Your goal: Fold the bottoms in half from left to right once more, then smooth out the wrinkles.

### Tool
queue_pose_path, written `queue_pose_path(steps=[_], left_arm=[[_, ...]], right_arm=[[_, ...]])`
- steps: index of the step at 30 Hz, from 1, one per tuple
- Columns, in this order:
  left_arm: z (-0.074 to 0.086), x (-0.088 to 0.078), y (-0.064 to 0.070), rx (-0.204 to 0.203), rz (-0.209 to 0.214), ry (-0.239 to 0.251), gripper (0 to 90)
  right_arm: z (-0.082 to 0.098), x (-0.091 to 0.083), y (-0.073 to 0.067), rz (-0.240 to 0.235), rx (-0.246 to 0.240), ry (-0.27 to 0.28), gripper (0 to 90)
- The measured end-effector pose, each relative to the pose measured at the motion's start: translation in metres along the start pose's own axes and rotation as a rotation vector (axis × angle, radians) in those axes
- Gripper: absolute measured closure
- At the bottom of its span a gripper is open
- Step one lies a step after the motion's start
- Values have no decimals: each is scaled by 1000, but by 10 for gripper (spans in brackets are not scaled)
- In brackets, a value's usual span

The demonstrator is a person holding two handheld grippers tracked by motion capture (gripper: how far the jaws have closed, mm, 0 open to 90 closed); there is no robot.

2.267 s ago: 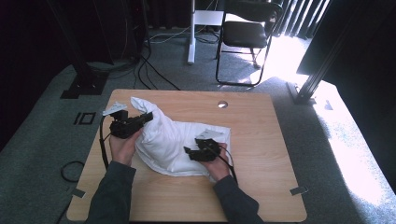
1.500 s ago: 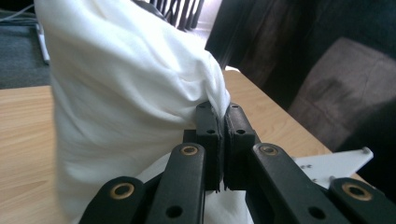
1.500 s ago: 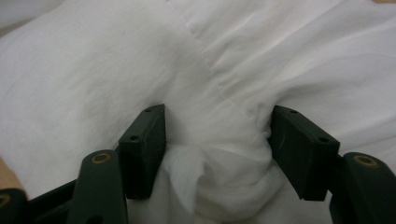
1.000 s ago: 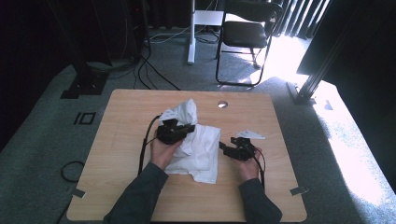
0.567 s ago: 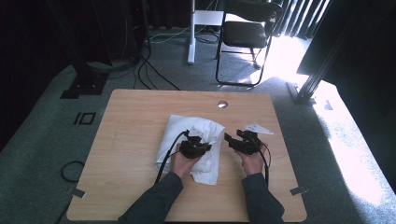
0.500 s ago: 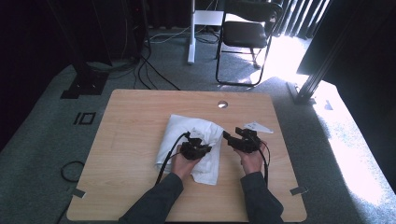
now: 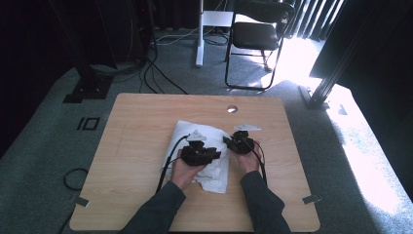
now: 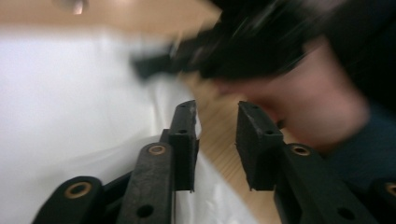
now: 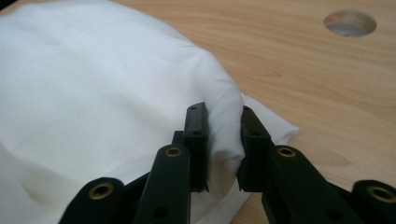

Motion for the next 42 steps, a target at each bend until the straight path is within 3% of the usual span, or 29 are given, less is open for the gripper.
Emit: queue_pose_path(steps=[2,4,5,6,7,8,10,13,17,25,28,30,32,34,36,39,41,42], left_arm=[[-11,-23,0,27,-25,60,679],[-19,-42,-11,60,-90,93,680],[-20,-49,-20,47,-125,98,680],[-20,-49,-20,47,-125,98,681],[-20,-54,-31,32,-161,93,681],[-17,-57,-50,-11,-185,71,686],[-9,-52,-67,-71,-193,31,690],[4,-41,-79,-115,-178,-9,690],[14,-35,-81,-137,-169,5,685],[22,-22,-76,-91,-214,-25,648],[25,-15,-74,-73,-245,-42,644],[26,-15,-73,-73,-252,-37,642],[27,-14,-73,-79,-253,-33,641],[28,-13,-74,-79,-259,-40,641],[30,-12,-74,-80,-265,-44,641],[33,-10,-74,-80,-277,-40,641],[34,-7,-73,-65,-296,-47,642],[35,-6,-72,-59,-305,-54,642]], right_arm=[[1,5,1,3,1,-9,770],[2,8,3,11,3,-18,768],[2,10,3,16,3,-17,771],[1,11,4,19,1,-18,776],[1,11,4,19,1,-18,776],[0,12,5,21,-1,-21,777],[-4,16,6,29,-10,-19,780],[-9,19,6,31,-11,-17,777],[-14,20,5,36,-14,-23,772],[-13,20,5,37,-22,-30,743],[-14,17,8,29,-16,-27,565],[-15,10,9,53,1,-7,424],[-19,-4,9,90,21,36,382],[-23,-21,6,71,30,91,368],[-24,-35,-3,48,-7,120,371],[-23,-40,-9,35,-32,128,370],[-8,-50,-31,-20,-126,109,370],[-8,-50,-31,-20,-126,109,370]])
Point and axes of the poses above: each handheld gripper's, and its own axes: x roughly forward along the jaws, z roughly out of its underside, y roughly to its right, the point moved 1 cm from there along x, roughly forward along the jaws, and after that the axes turned 9 degrees about z, right-handed, at the moved point
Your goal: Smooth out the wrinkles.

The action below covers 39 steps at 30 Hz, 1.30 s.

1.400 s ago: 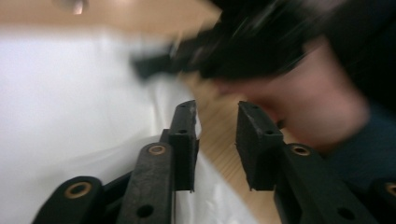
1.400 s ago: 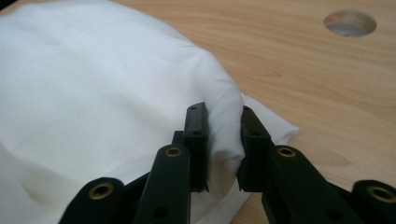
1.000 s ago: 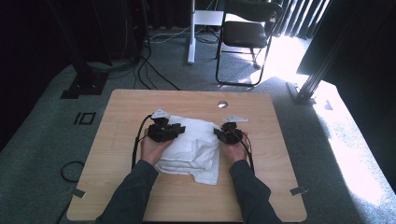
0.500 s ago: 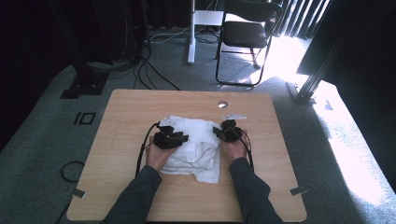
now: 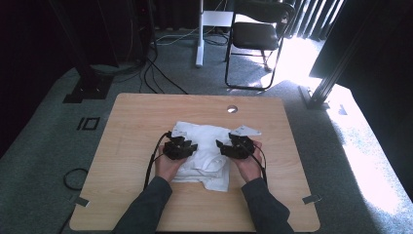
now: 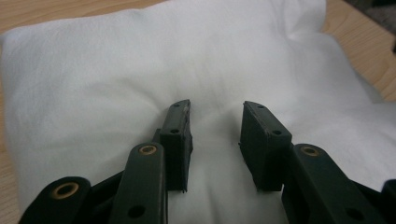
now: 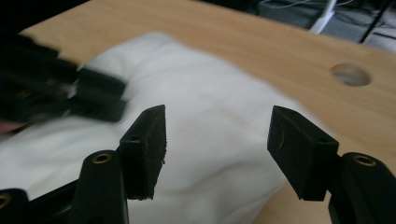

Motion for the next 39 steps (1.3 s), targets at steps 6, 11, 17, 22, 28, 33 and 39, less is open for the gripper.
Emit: queue_pose_path(steps=[6,11,17,22,28,33,39], left_arm=[[2,4,-1,-4,-8,-2,643],[7,7,3,38,-34,3,635],[10,9,8,47,-54,21,586],[12,6,10,46,-37,49,543],[13,4,13,48,-39,49,521],[13,4,13,33,-38,52,520],[13,4,13,30,-36,54,520]], right_arm=[[43,11,-18,-27,-83,-133,362],[62,15,-15,-51,-46,-173,373],[72,5,-14,-115,-71,-213,660],[82,-11,-10,-101,-115,-222,899],[65,-46,-5,-143,-21,-42,495],[56,-39,-27,-185,-133,-70,573],[72,-46,-26,-159,-148,-104,882]])
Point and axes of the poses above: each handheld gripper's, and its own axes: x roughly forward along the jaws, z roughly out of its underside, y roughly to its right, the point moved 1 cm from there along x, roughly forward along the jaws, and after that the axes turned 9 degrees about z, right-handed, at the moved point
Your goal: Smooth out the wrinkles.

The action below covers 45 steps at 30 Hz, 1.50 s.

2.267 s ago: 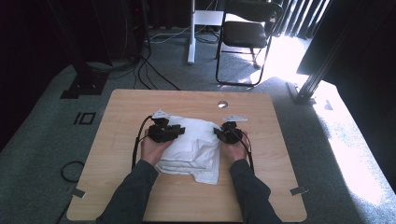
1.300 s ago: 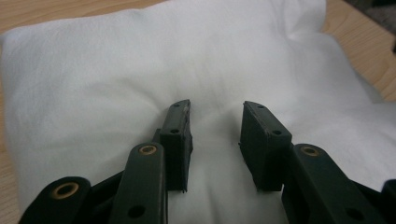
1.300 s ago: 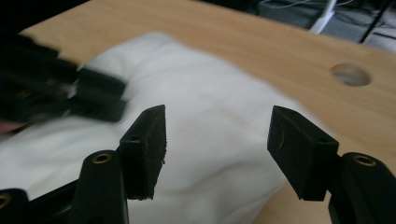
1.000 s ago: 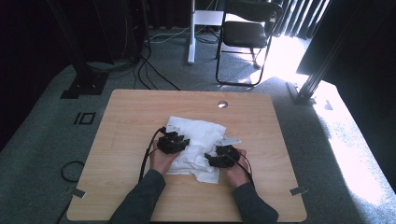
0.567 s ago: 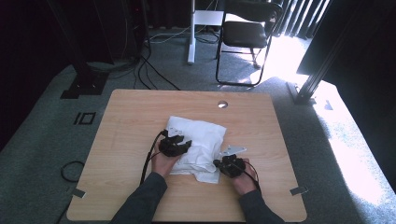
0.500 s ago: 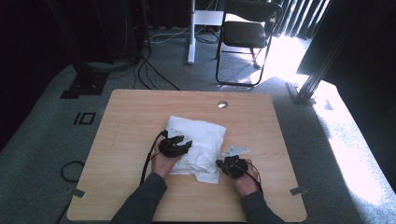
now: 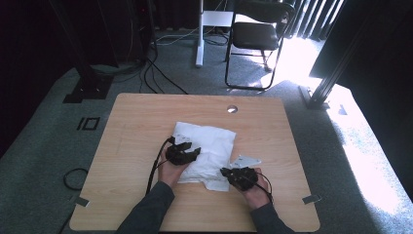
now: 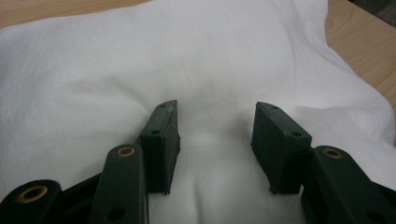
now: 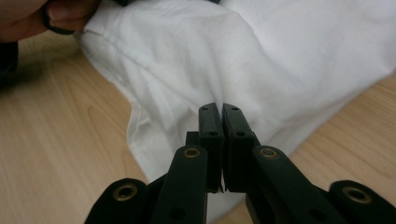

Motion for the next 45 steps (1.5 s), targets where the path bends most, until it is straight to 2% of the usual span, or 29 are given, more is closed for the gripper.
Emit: queue_pose_path(steps=[4,5,6,8,9,10,11,12,13,14,15,16,17,18,19,20,21,22,23,24,25,27,29,30,33,37,39,42,45], left_arm=[[0,-1,1,-4,1,3,490],[-1,-4,3,-16,6,13,479],[-1,-4,3,-16,6,13,468],[-3,-19,12,-25,6,56,469],[-3,-24,14,-19,15,69,468],[-3,-24,14,-19,15,69,466],[-1,-40,21,18,3,90,461],[-1,-40,21,18,3,90,460],[3,-60,22,43,-46,118,459],[3,-60,22,43,-46,118,460],[8,-74,18,22,-58,155,462],[8,-74,18,22,-58,155,464],[16,-85,10,-26,-69,142,466],[16,-85,10,-26,-69,142,468],[25,-87,4,-55,-53,115,468],[25,-87,4,-55,-53,115,468],[34,-84,0,-62,-37,82,469],[34,-84,0,-62,-37,82,469],[42,-82,-2,-72,-13,74,466],[42,-82,-2,-72,-13,74,465],[45,-81,0,-71,-16,78,465],[46,-82,2,-68,-12,74,460],[46,-82,3,-63,-7,64,460],[47,-82,4,-62,-2,60,458],[48,-82,6,-52,5,46,458],[52,-84,7,-49,13,40,458],[58,-87,8,-31,15,27,461],[64,-84,8,-26,11,-2,465],[65,-82,9,-20,4,-1,471]], right_arm=[[9,-7,-2,-2,-17,-17,888],[16,-4,-6,-26,-37,-58,879],[19,-2,-7,-29,-46,-72,872],[22,-1,-10,-41,-62,-90,800],[21,-3,-10,-40,-54,-77,700],[21,-3,-10,-40,-54,-77,700],[14,-11,-6,-21,-13,-16,550],[14,-11,-6,-21,-13,-16,550],[2,-19,-1,2,36,63,470],[-5,-22,0,8,57,99,458],[-12,-23,-1,17,73,130,450],[-12,-23,-1,17,73,130,450],[-25,-15,-4,7,90,149,441],[-25,-15,-4,7,90,149,441],[-32,-4,-7,23,94,140,419],[-35,-1,-8,28,105,148,419],[-37,-1,-8,20,133,169,419],[-37,-1,-8,20,133,169,419],[-43,-8,-8,18,161,225,418],[-43,-8,-8,18,161,225,418],[-49,-13,-9,45,137,219,416],[-50,-10,-8,63,134,207,415],[-49,-7,-7,52,138,199,415],[-42,6,-8,20,137,129,404],[-27,24,-13,16,125,30,418],[-21,28,-16,25,111,-2,425],[-12,31,-17,51,92,-36,426],[-8,33,-17,54,101,-48,431],[-3,39,-16,61,111,-64,440]])
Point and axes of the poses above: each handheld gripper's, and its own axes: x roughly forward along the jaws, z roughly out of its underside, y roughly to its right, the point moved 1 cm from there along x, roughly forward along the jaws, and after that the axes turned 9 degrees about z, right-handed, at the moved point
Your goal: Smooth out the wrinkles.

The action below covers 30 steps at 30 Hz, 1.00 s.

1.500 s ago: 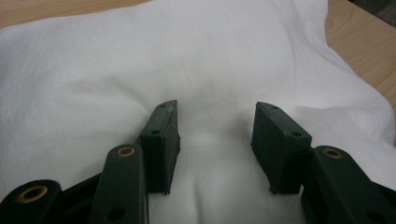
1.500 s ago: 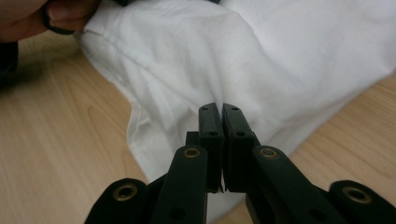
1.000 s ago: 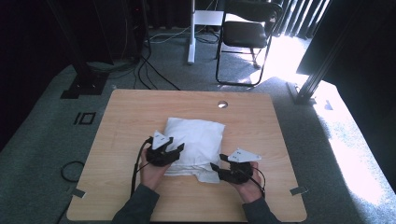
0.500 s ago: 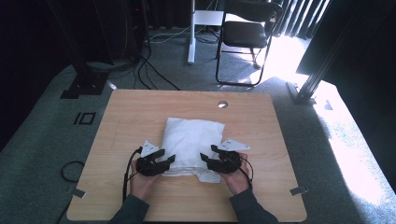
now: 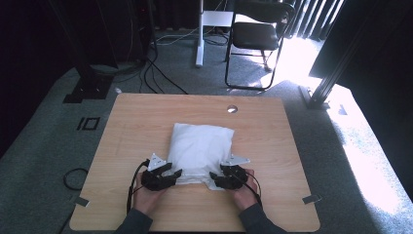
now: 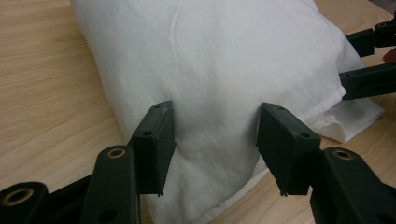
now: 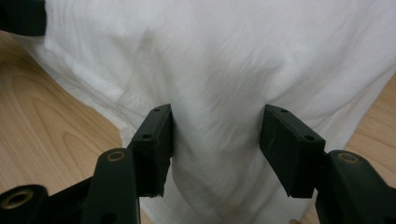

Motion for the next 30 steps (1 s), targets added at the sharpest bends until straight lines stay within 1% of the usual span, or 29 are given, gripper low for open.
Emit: queue_pose_path(steps=[4,7,11,15,23,24,28,30], left_arm=[[-1,1,0,2,2,-1,471],[-2,2,1,8,-5,-2,471],[-4,5,1,-2,-11,2,471],[-7,9,-2,-8,-17,8,471],[-15,16,-9,-17,-34,14,471],[-16,17,-11,-19,-42,14,470],[-17,18,-13,-20,-47,12,470],[-17,18,-16,-28,-52,10,470]], right_arm=[[0,4,2,2,7,-5,446],[-2,7,4,6,14,-4,447],[-6,12,10,12,18,-4,448],[-8,16,13,15,23,-1,448],[-14,27,20,19,50,11,448],[-17,31,21,18,53,15,448],[-18,33,23,14,58,17,448],[-20,38,24,5,60,21,448]])
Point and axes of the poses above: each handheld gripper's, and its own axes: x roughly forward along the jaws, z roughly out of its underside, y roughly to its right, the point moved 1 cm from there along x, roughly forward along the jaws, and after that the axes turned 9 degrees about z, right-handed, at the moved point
